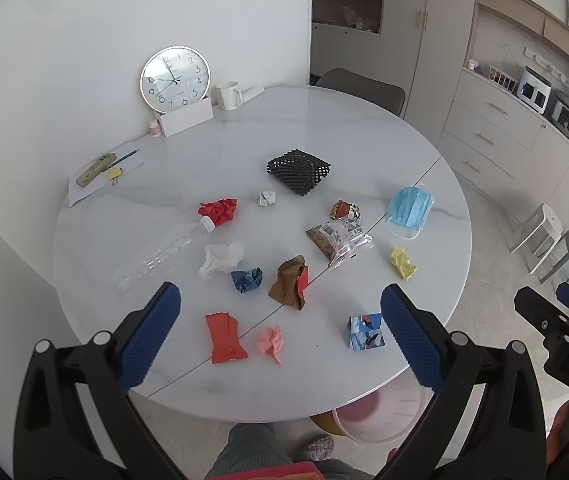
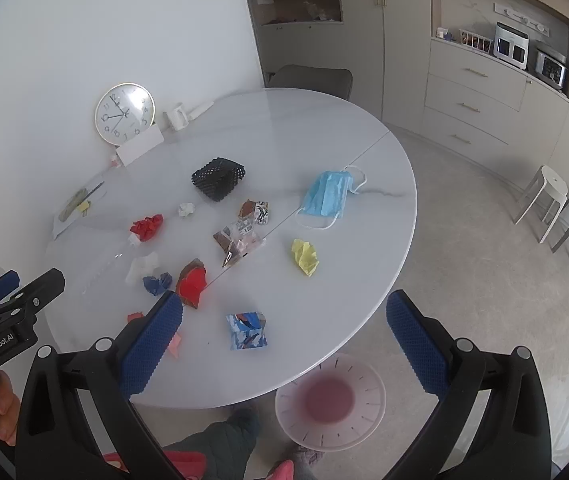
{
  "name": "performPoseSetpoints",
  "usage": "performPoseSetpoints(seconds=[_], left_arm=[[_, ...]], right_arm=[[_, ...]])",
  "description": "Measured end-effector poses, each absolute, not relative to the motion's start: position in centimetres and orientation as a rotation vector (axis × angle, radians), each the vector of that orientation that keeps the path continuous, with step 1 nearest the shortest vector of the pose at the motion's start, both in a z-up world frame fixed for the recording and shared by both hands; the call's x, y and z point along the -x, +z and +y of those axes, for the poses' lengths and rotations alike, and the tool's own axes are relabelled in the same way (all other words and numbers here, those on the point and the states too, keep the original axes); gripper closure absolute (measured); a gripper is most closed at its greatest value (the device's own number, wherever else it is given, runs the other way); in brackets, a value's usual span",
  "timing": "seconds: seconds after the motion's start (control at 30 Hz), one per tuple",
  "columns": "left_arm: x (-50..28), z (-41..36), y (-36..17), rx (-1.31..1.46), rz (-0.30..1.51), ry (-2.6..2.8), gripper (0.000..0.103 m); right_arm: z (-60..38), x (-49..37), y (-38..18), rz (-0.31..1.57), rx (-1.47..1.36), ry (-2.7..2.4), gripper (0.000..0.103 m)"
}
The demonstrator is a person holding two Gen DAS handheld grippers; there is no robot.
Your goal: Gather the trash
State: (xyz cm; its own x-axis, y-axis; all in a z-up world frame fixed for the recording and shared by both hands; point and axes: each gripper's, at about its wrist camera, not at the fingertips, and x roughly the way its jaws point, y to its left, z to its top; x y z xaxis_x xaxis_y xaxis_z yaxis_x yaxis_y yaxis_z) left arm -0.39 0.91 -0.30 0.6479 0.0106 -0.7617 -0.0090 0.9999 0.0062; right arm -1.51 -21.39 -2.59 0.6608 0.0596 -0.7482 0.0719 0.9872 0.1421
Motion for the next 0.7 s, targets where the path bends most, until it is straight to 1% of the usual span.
performPoseSetpoints(seconds=[0.7], left_arm=[[0.43,1.05,-0.47,-0.001,0.872,0.01,0.007]], right_arm=[[-21.27,1.45,-3.04,0.86,-0.162,-0.007,0.002]])
